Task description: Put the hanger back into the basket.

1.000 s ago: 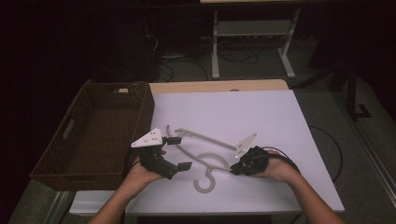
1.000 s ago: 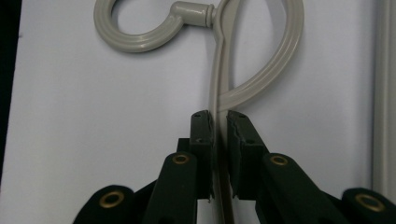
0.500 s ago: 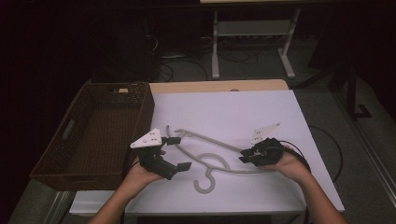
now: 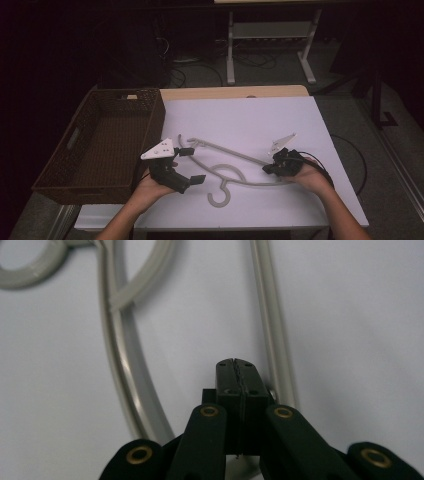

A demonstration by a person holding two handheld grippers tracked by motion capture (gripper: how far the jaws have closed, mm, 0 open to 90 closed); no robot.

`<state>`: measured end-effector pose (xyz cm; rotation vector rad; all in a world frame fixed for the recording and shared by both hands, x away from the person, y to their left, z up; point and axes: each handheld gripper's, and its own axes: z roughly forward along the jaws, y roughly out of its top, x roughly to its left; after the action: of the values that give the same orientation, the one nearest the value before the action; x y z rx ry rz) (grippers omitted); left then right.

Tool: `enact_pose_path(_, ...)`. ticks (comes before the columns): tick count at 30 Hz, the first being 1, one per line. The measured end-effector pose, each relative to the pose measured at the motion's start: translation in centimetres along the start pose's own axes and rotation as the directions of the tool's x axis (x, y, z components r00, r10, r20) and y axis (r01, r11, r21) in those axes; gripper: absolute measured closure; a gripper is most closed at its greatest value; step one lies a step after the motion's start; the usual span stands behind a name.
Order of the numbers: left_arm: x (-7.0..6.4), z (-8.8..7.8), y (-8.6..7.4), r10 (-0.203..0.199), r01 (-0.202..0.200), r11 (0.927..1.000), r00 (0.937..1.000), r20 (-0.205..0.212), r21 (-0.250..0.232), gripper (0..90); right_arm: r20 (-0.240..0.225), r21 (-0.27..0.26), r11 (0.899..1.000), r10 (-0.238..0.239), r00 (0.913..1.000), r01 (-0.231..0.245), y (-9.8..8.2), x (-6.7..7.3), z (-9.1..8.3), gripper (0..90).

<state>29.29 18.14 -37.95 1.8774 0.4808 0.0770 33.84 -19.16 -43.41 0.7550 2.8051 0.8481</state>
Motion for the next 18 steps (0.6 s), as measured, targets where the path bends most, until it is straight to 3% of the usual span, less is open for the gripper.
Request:
enact_pose_path(8, 0.0, 0.0, 0.0, -0.001, 0.001, 1.0000, 1.0000, 0.001, -0.001, 0.0, 0.019, 0.013, 1.000, 0.014, 0.9997, -0.014, -0.1, -0.4, 0.0, 89.5)
enact_pose_path(12, 0.0, 0.1, 0.0, -0.003, 0.003, 1.0000, 1.0000, 0.003, 0.005, 0.0, 0.066, 0.024, 1.000, 0.014, 0.9977, -0.015, 0.0, -1.2, 0.0, 89.5)
enact_pose_path(18, 0.1, 0.2, -0.1, -0.004, 0.004, 1.0000, 1.0000, 0.006, 0.006, 0.0, 0.153, 0.013, 0.995, 0.095, 0.9836, -0.098, 0.5, -4.1, 0.0, 89.5)
